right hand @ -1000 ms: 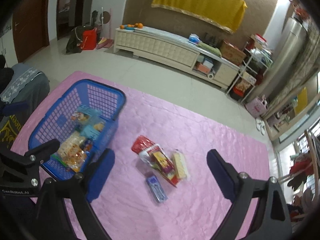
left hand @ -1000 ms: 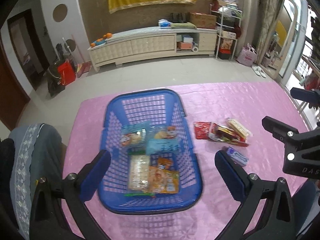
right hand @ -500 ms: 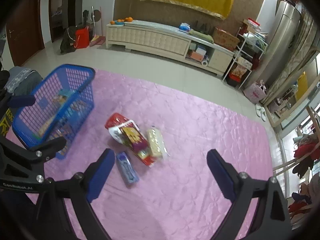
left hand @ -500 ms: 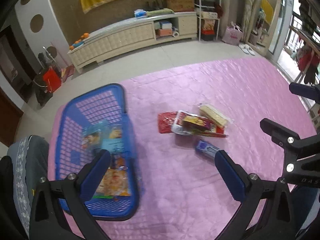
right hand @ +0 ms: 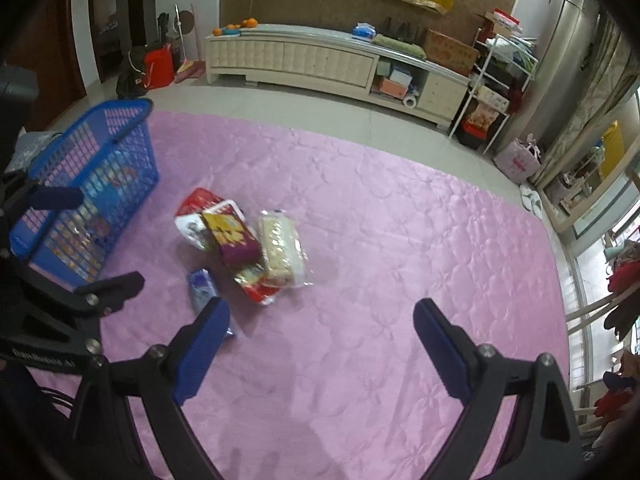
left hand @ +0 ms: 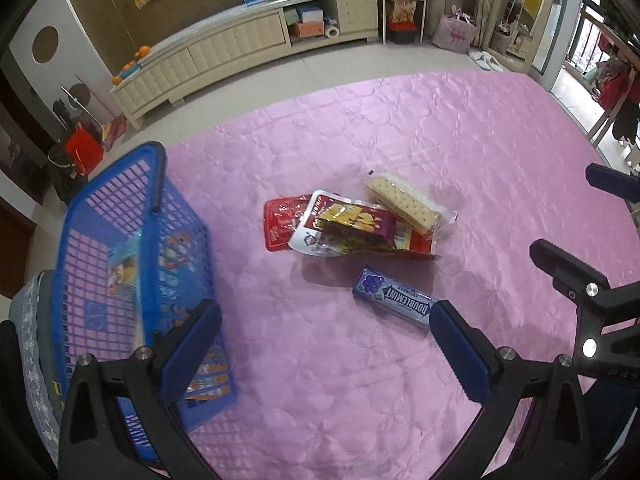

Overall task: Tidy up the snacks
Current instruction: 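Grasp the purple Doublemint gum box with the left tool, then grasp the white-banded cracker pack with the right tool while the left tool holds the gum box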

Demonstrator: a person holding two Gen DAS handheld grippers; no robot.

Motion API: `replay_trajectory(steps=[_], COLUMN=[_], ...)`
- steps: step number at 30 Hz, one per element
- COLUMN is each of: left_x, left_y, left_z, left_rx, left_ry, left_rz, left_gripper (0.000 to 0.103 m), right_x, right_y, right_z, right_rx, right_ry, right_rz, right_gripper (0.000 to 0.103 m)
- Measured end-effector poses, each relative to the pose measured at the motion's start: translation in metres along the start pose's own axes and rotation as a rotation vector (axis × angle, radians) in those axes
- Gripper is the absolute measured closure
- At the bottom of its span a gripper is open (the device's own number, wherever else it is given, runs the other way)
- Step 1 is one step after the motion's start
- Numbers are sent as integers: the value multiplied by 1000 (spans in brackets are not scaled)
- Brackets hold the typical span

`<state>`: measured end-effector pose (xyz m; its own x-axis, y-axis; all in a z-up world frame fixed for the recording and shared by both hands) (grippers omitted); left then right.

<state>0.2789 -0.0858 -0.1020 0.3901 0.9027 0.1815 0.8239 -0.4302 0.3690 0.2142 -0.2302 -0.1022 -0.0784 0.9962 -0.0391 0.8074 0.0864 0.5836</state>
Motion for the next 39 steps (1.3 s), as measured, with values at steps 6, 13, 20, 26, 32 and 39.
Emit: replay_trajectory(steps=[6, 13, 20, 26, 32, 39], left_x=[-16, -27, -30, -29, -35, -37], left_y=[3, 9, 12, 0, -15, -34], left_z=[33, 69, 94, 117, 118, 102], left_rx=[57, 126, 171, 223, 198, 99], left_ry=[-62, -88, -43, -82, -96, -117], left_rz=[-38, -142, -185, -251, -264, -224], left_gripper=[0, 0, 8, 9, 41, 73], right_x=[-26, -48, -54, -58, -62, -58], right_y=[-7, -14, -22, -22, -28, -37], right_z=[22, 46, 63, 69, 75, 79], right_rx=[38, 60, 37, 28, 42, 51], right_ry=[9, 15, 20, 85, 96, 98], right_rz=[71, 154, 186, 218, 226, 217], right_gripper=[8, 8, 8, 8, 8, 8])
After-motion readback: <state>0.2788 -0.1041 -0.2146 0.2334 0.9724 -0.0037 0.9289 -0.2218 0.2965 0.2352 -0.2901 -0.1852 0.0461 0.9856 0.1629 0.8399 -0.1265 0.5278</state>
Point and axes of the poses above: each gripper's, at about its wrist camera, not at the fingertips, and z roughly the way its jaws point, x to its left, y to its top, the point moved 2 cm from there along z, roughly the way its jaws point, and after that the axes turned 12 degrees about z, right-handed, at the moved point
